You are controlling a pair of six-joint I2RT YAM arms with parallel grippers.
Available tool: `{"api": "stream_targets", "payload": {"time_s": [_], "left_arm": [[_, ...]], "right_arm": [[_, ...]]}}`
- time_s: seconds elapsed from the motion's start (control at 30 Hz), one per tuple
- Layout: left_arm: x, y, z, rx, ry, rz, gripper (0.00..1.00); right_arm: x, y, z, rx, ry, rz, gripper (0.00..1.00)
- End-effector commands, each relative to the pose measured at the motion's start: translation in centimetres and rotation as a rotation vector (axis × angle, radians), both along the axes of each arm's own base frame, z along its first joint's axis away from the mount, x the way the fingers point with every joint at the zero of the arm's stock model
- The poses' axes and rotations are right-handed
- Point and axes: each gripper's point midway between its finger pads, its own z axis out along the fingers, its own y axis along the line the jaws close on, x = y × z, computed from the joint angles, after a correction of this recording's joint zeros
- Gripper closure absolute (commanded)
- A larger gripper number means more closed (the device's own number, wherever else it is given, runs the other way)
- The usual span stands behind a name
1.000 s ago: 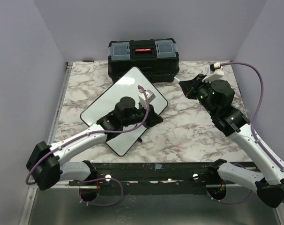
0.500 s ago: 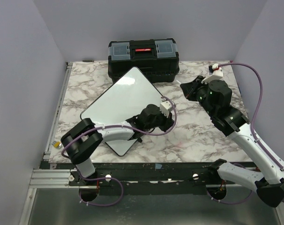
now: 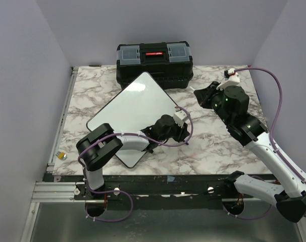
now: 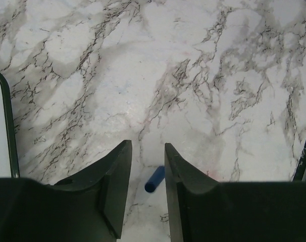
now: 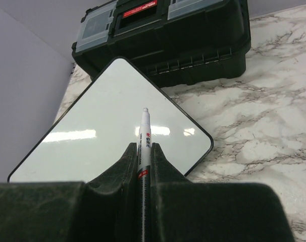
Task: Write a sentence on the whiteboard
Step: Place the pen cap at the center of the board.
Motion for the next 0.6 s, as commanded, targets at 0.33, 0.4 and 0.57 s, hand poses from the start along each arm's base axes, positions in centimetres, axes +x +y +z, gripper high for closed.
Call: {"api": "stream_targets", "payload": {"time_s": [0.33, 0.4, 0.57], "left_arm": [[0.5, 0.0, 3.0, -0.056, -0.036, 0.041, 0.43], [0.8, 0.6, 3.9, -0.061, -0.052, 0.074, 0.31], [2.0, 3.7, 6.7, -0.046, -0.154, 0.192, 0.05]], "right_arm": [[0.2, -0.5, 0.3, -0.003, -0.008, -0.025, 0.99], [0.1, -0.6, 0.4, -0.002, -0.011, -0.026, 0.99], [0.1, -0.5, 0.7, -0.003, -0.016, -0.016, 0.99]]}}
